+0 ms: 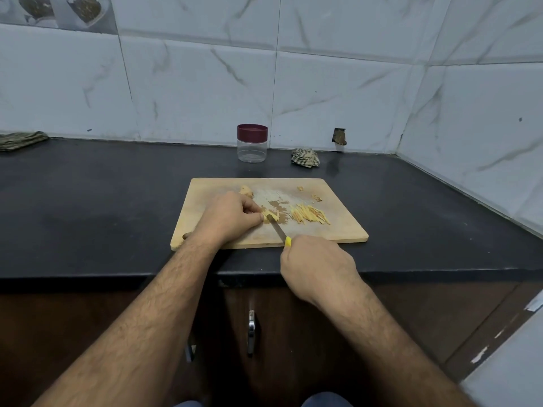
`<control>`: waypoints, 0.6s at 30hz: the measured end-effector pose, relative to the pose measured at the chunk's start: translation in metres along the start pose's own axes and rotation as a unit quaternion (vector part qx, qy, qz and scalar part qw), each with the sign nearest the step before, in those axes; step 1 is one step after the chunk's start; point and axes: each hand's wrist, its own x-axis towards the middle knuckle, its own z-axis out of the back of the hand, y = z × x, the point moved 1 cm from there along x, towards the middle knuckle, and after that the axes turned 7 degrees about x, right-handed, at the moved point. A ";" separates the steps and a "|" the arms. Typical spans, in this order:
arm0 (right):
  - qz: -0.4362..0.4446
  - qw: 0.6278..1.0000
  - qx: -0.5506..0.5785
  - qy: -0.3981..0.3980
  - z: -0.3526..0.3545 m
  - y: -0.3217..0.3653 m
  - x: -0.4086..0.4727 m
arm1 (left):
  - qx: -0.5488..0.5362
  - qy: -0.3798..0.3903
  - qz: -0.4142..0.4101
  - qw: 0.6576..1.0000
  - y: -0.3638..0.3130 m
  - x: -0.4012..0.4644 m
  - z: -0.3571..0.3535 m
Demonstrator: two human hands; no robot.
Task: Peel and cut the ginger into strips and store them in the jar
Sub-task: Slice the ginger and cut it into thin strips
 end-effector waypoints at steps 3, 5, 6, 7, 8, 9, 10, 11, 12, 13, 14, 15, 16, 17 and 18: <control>0.012 1.000 -0.017 0.006 0.002 0.000 0.004 | 0.001 -0.003 -0.001 1.000 -0.001 0.000 0.000; 0.026 0.999 -0.035 0.009 0.003 0.001 0.006 | -0.002 -0.002 0.000 1.000 -0.001 0.000 0.000; 0.025 0.999 -0.031 0.004 0.005 0.003 0.006 | -0.004 -0.003 0.000 1.000 -0.001 0.000 0.000; 0.022 0.999 -0.023 0.000 0.007 0.005 0.005 | -0.007 -0.002 0.001 1.000 0.000 0.000 0.000; 0.020 1.000 -0.018 -0.005 0.009 0.007 0.005 | -0.010 -0.002 0.001 1.000 0.000 0.000 0.000; 0.021 1.000 -0.014 -0.009 0.011 0.009 0.005 | -0.013 -0.002 0.002 1.000 0.000 0.000 0.000; 0.022 1.000 -0.012 -0.008 0.011 0.012 0.006 | -0.014 -0.001 0.004 1.000 0.000 0.000 0.000; 0.022 1.000 -0.011 -0.007 0.011 0.013 0.008 | -0.015 -0.001 0.005 1.000 0.000 0.000 -0.001; 0.021 1.000 -0.013 -0.003 0.010 0.015 0.010 | -0.014 0.000 0.005 1.000 0.001 0.000 -0.001; 0.021 1.000 -0.018 0.002 0.009 0.017 0.012 | -0.011 0.000 0.005 1.000 0.001 0.000 -0.001; 0.022 0.999 -0.026 0.007 0.008 0.018 0.014 | -0.008 0.000 0.006 1.000 0.001 0.001 -0.001; 0.024 0.999 -0.033 0.009 0.007 0.019 0.016 | -0.006 0.000 0.008 1.000 0.002 0.001 -0.002; 0.021 0.999 -0.033 0.009 0.008 0.019 0.016 | -0.005 0.001 0.009 1.000 0.002 0.002 -0.001; 0.016 0.999 -0.027 0.009 0.008 0.020 0.017 | -0.006 0.001 0.010 1.000 0.002 0.002 -0.002; 0.012 1.000 -0.022 0.009 0.009 0.020 0.017 | -0.007 0.000 0.008 1.000 0.003 0.002 -0.002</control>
